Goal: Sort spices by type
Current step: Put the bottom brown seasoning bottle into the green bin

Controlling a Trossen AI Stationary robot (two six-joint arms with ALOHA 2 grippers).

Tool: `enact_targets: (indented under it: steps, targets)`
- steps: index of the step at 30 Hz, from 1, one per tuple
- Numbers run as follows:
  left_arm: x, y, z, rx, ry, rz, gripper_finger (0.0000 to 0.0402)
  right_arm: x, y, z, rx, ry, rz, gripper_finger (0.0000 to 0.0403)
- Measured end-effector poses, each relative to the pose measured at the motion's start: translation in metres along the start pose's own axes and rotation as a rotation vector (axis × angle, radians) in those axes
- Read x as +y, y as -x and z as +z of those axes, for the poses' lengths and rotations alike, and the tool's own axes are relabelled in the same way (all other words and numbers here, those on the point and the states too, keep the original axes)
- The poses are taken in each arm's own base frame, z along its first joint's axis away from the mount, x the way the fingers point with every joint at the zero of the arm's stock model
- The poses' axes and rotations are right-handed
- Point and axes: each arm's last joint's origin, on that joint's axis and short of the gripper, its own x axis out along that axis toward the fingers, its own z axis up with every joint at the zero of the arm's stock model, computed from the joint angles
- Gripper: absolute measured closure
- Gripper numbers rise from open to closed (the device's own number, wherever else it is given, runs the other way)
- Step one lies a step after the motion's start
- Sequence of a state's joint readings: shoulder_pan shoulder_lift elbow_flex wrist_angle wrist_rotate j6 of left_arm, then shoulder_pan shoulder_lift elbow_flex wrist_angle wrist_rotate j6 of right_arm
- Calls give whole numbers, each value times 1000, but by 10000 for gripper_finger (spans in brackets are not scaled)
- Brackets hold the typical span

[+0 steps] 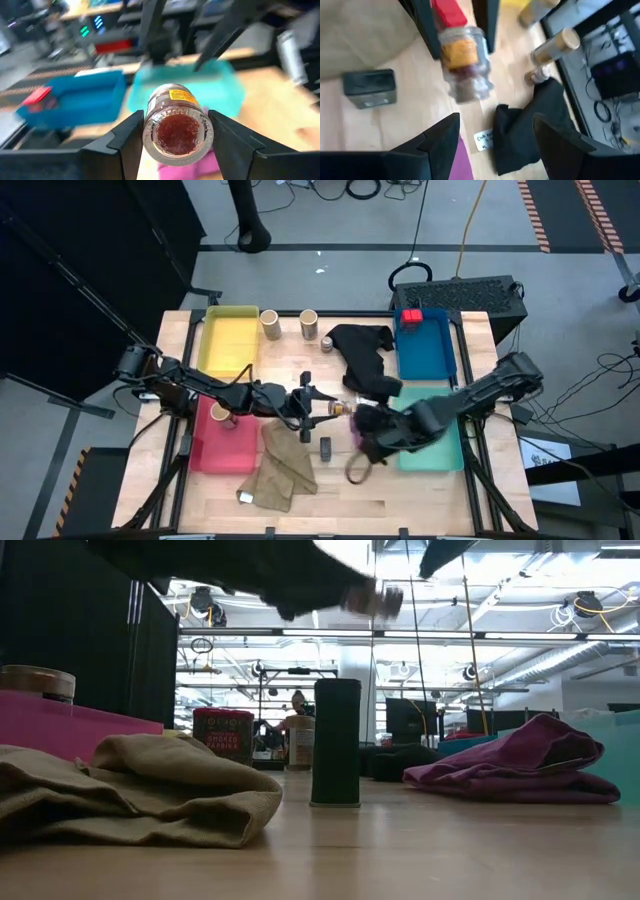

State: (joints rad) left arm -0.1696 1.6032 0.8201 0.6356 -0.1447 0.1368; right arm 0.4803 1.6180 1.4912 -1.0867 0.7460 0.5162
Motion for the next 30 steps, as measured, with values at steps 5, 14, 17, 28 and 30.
enact_targets:
  steps: [5, 14, 17, 28, 30]
  targets:
    - [-3, 11, 13, -196, 7, -175, 202, 11, 29, -29, -236, -55, -30, 170]
    - [-7, 15, 24, -332, -6, -314, 202, 43, 27, -40, -659, -57, 46, 170]
    - [-7, 15, 24, -338, -6, -299, 202, 41, 23, -35, -689, -51, 70, 170]
    - [-2, 15, 25, -343, -6, -268, 202, 28, 0, -20, -682, -69, 192, 170]
    - [-2, 14, 24, -330, -5, -267, 202, 28, 0, -20, -683, -62, 190, 170]
